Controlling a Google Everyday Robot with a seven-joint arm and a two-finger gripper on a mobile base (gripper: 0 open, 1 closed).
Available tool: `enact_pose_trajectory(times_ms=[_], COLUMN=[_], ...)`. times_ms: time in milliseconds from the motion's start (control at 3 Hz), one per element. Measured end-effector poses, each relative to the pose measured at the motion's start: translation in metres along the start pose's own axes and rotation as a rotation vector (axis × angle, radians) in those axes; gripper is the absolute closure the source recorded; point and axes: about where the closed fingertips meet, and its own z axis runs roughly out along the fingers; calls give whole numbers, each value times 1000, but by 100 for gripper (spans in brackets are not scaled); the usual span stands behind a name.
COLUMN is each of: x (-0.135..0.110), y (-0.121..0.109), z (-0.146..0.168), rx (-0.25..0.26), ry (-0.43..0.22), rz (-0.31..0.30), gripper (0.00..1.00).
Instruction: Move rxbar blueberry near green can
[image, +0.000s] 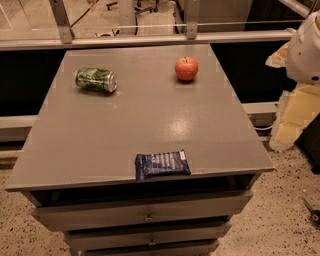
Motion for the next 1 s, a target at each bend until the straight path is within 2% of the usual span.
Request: enact_pose_trajectory(times_ms=[333,667,1000], x=[0,-19,-64], y=[0,8,21], z=[0,21,61], rx=[0,-12,-42], ry=[0,-47,-136], rz=[0,-3,-6], gripper=[0,0,0])
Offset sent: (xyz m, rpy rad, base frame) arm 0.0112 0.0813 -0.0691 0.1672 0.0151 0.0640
